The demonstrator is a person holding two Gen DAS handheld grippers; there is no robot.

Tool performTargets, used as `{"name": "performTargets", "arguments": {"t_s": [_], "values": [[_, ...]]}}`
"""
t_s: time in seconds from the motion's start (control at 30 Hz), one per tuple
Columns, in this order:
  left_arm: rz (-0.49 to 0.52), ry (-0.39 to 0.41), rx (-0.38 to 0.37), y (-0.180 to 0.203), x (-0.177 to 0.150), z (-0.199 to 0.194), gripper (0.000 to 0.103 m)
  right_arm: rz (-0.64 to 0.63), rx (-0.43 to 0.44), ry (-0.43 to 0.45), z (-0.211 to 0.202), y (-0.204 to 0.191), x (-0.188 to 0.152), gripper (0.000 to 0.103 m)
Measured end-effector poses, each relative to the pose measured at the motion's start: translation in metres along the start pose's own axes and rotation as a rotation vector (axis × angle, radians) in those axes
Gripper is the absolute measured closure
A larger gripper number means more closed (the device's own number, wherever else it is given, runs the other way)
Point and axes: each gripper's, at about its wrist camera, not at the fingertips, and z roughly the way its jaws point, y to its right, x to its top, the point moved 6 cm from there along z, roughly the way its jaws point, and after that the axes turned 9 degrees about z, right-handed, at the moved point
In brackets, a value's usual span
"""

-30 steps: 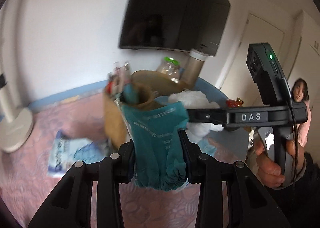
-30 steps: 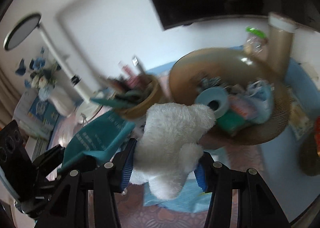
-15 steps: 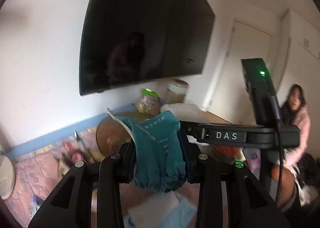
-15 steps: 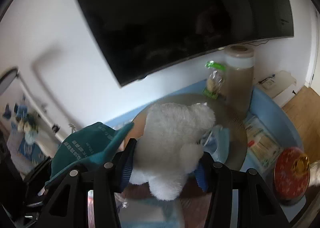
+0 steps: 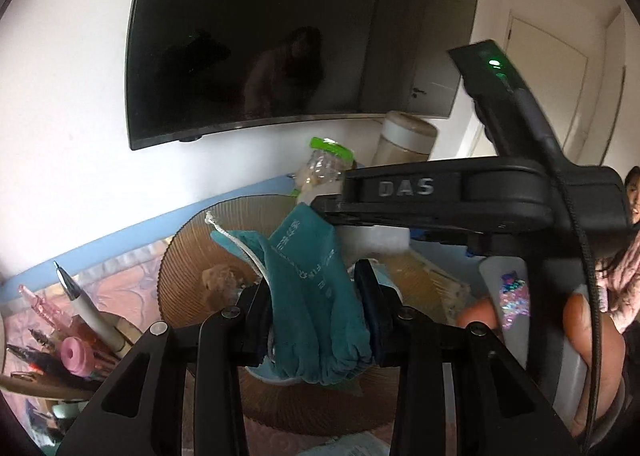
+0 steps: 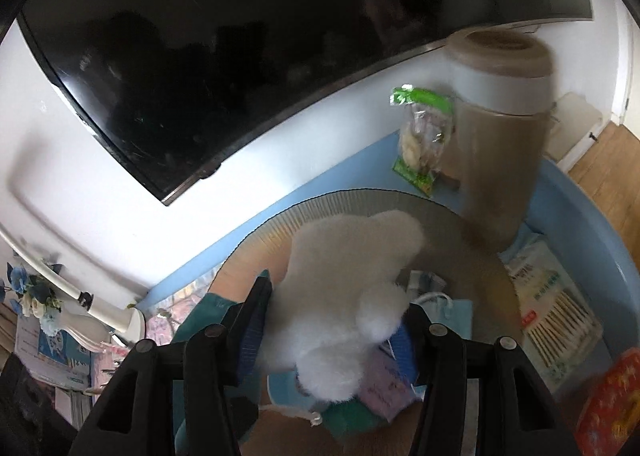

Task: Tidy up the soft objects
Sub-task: 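Carry the teal pouch and white plush to the woven tray and open both grippers, then return both tools to the quilt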

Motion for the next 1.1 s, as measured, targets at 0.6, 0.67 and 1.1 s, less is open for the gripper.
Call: {"name": "performTargets", "arguments": {"t_s": [0.6,0.67,1.1], "values": [[0.007,-0.027,-0.107,0.021,-0.033,-0.081,0.02,-0.024,0.0,0.029,-0.087,-0.006,-0.046,0.033],[0.021,0.009,-0.091,0.023,-0.033,-0.11,0.02,-0.05,0.03,0.043,-0.105,-0.023,-0.063,0.031],[-0.085,0.182,0.291,-0.061,-0.094,-0.309,0.001,-0.331,0.252,0.062,-0.149,-0.153,-0.185,0.012]]}}
